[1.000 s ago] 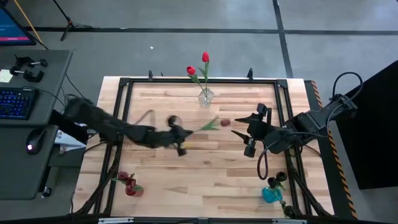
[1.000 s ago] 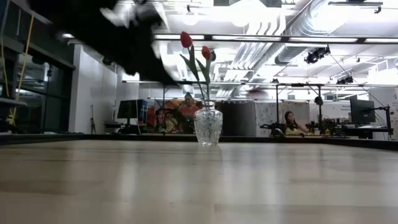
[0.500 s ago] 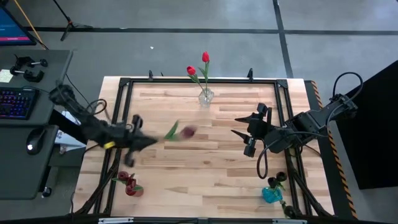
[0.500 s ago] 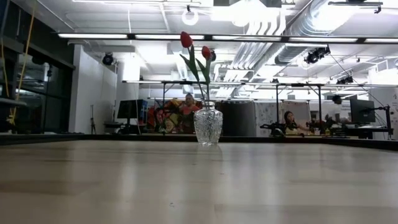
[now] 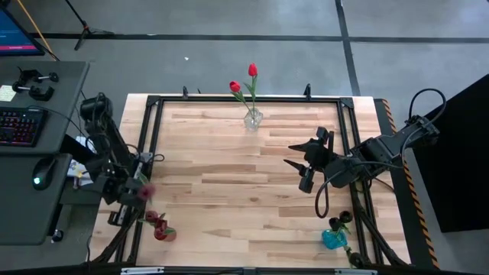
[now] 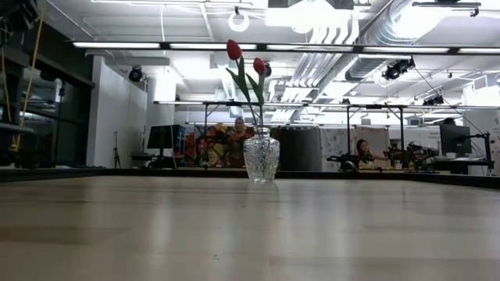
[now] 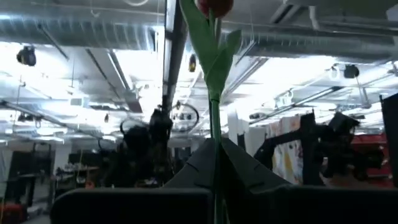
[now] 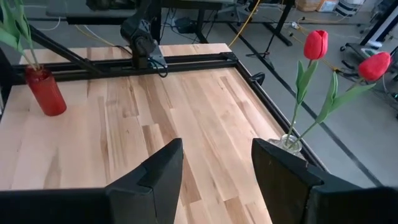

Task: Sort flowers into vase by color
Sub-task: Put the maroon flower into the red vase

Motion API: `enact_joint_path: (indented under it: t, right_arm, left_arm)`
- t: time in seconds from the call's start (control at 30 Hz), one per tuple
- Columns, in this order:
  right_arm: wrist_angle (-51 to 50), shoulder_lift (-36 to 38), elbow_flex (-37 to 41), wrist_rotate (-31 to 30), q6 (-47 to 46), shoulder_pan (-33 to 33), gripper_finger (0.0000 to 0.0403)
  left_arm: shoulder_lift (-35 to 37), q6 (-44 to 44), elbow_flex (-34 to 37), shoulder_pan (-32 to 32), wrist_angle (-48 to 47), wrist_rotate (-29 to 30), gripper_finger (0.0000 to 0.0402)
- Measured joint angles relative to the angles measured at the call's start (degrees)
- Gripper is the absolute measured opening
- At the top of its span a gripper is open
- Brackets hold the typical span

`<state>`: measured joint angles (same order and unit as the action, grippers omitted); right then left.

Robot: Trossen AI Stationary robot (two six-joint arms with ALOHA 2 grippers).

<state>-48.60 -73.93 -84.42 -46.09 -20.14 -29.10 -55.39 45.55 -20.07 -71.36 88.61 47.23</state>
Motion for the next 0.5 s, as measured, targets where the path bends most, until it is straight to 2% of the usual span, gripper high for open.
enact_joint_path:
  t: [0.17, 0.23, 0.4, 0.5]
  right_arm:
    - [0.01, 0.0, 0.0, 0.06, -1.98, 0.0, 0.0181]
    - [0.0, -0.01, 0.0, 0.07, -2.59, 0.0, 0.0181]
    - [0.04, -0.28, 0.0, -0.58, -5.16, 0.02, 0.0181]
    - [0.07, -0.92, 0.0, -0.85, -5.68, 0.2, 0.0181]
  left_arm:
    - [-0.89, 0.4, 2.38, -5.61, 1.21, 4.61, 0.0]
    - [-1.48, 1.04, 2.42, -7.9, 1.05, 4.54, 0.0]
    - [-4.78, 2.13, 2.44, -11.44, 1.24, -4.75, 0.0]
    - [-6.28, 3.7, 2.02, -12.18, 1.27, -6.25, 0.0]
